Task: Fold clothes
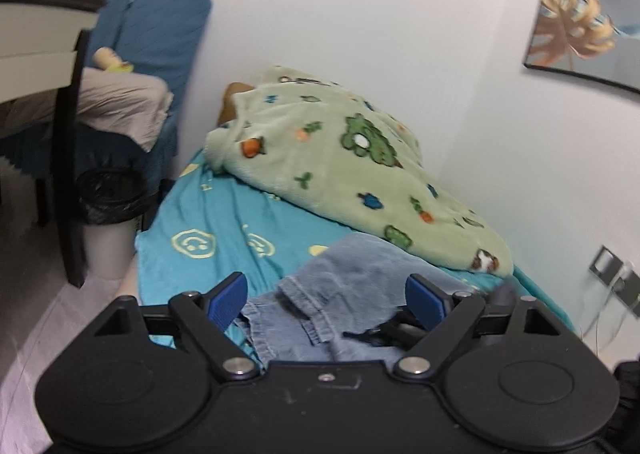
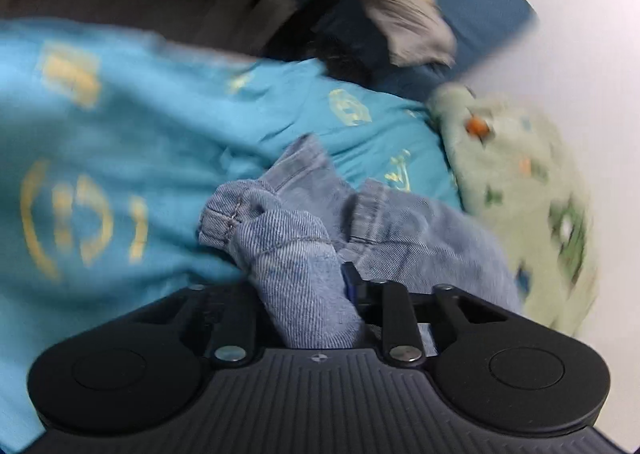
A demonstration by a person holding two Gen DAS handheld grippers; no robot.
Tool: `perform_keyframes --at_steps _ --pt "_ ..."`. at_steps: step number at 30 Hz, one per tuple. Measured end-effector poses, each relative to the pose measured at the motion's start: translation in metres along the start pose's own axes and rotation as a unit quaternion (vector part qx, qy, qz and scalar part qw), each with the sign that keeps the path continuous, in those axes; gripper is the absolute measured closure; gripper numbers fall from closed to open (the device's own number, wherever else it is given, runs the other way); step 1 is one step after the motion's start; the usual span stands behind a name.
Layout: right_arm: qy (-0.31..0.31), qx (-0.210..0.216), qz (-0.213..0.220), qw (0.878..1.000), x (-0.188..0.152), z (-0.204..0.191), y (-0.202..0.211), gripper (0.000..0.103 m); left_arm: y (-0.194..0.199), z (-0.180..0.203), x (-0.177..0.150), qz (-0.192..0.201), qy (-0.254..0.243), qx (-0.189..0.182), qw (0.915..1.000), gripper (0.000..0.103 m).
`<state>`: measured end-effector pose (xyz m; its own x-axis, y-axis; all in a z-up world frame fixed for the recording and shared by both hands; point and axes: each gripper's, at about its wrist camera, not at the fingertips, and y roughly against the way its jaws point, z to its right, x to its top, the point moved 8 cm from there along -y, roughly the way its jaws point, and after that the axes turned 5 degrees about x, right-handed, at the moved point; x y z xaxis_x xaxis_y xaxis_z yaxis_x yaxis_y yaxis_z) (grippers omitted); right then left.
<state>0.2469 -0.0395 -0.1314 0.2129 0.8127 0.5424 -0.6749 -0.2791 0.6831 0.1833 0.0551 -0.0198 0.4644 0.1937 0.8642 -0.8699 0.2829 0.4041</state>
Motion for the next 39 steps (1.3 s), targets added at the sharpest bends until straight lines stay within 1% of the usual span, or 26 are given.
perform_keyframes --at_steps 1,3,4,6,8,11,13,15,18,19,21,24,25,26,27,28,29,30,31,32,33,34,35,36,37,39 --pt "-0.044 0.007 0.012 0.999 0.002 0.011 0.009 0.092 0.0 0.003 -0.001 0.001 -0.002 -0.002 1.0 0.018" --pt "-0.129 0.013 0.043 0.991 0.003 0.036 0.029 0.094 0.001 0.009 -0.003 0.002 -0.005 -0.006 1.0 0.018" --pt "-0.17 0.012 0.06 0.984 0.002 0.049 0.039 0.095 0.001 0.012 -0.004 0.002 -0.007 -0.008 0.9999 0.018" --pt "-0.245 0.002 0.099 0.965 -0.006 0.075 0.063 0.096 0.001 0.017 -0.006 0.003 -0.011 -0.012 0.9999 0.018" --pt "-0.312 -0.01 0.139 0.94 -0.016 0.099 0.088 0.096 0.002 0.023 -0.007 0.005 -0.014 -0.016 0.9998 0.018" --pt "-0.404 -0.045 0.186 0.894 -0.043 0.132 0.12 0.096 0.002 0.032 -0.01 0.006 -0.019 -0.023 0.9995 0.018" --pt "-0.464 -0.073 0.202 0.859 -0.069 0.15 0.13 0.096 -0.001 0.042 -0.017 -0.001 -0.031 -0.027 0.9992 0.018" --pt "-0.526 -0.101 0.204 0.82 -0.105 0.164 0.137 0.096 -0.006 0.051 -0.024 -0.01 -0.042 -0.034 0.9985 0.018" --pt "-0.619 -0.115 0.193 0.752 -0.164 0.171 0.134 0.096 -0.013 0.061 -0.032 -0.016 -0.056 -0.042 0.9974 0.018" --pt "-0.643 -0.118 0.188 0.733 -0.182 0.171 0.133 0.095 -0.015 0.064 -0.034 -0.016 -0.06 -0.044 0.9971 0.018" --pt "-0.668 -0.123 0.18 0.711 -0.211 0.164 0.13 0.096 -0.02 0.066 -0.037 -0.021 -0.058 -0.046 0.997 0.018" --pt "-0.697 -0.117 0.172 0.686 -0.24 0.153 0.121 0.096 -0.028 0.065 -0.04 -0.029 -0.05 -0.047 0.9972 0.018" --pt "-0.714 -0.111 0.164 0.671 -0.25 0.148 0.118 0.096 -0.03 0.064 -0.042 -0.032 -0.047 -0.047 0.9973 0.018" --pt "-0.734 -0.103 0.156 0.653 -0.26 0.142 0.114 0.095 -0.033 0.064 -0.043 -0.035 -0.044 -0.047 0.9973 0.018" --pt "-0.747 -0.096 0.151 0.64 -0.266 0.139 0.112 0.095 -0.036 0.063 -0.044 -0.038 -0.042 -0.045 0.9974 0.018" --pt "-0.757 -0.089 0.15 0.63 -0.271 0.139 0.111 0.094 -0.038 0.062 -0.045 -0.039 -0.042 -0.043 0.9974 0.018" --pt "-0.766 -0.083 0.149 0.62 -0.276 0.138 0.11 0.091 -0.039 0.062 -0.046 -0.041 -0.043 -0.041 0.9974 0.018" --pt "-0.77 -0.077 0.147 0.616 -0.279 0.137 0.11 0.089 -0.041 0.062 -0.047 -0.042 -0.045 -0.04 0.9973 0.018" --pt "-0.771 -0.072 0.146 0.616 -0.281 0.136 0.112 0.089 -0.042 0.062 -0.048 -0.043 -0.046 -0.039 0.9972 0.018" --pt "-0.775 -0.066 0.146 0.612 -0.283 0.133 0.114 0.085 -0.043 0.063 -0.05 -0.044 -0.048 -0.039 0.9971 0.018" --pt "-0.783 -0.066 0.143 0.602 -0.287 0.131 0.117 0.078 -0.044 0.064 -0.051 -0.046 -0.049 -0.039 0.997 0.018" --pt "-0.791 -0.072 0.136 0.592 -0.292 0.13 0.12 0.056 -0.046 0.065 -0.052 -0.047 -0.049 -0.04 0.9969 0.018" --pt "-0.799 -0.077 0.13 0.582 -0.297 0.127 0.125 0.042 -0.046 0.067 -0.053 -0.048 -0.049 -0.041 0.9968 0.018" --pt "-0.807 -0.08 0.125 0.571 -0.302 0.125 0.13 0.042 -0.046 0.068 -0.055 -0.048 -0.05 -0.042 0.9967 0.018" --pt "-0.813 -0.085 0.119 0.563 -0.307 0.122 0.136 0.043 -0.046 0.07 -0.056 -0.049 -0.051 -0.044 0.9965 0.018" --pt "-0.822 -0.095 0.106 0.551 -0.315 0.119 0.149 0.046 -0.045 0.072 -0.058 -0.05 -0.053 -0.048 0.9962 0.018"
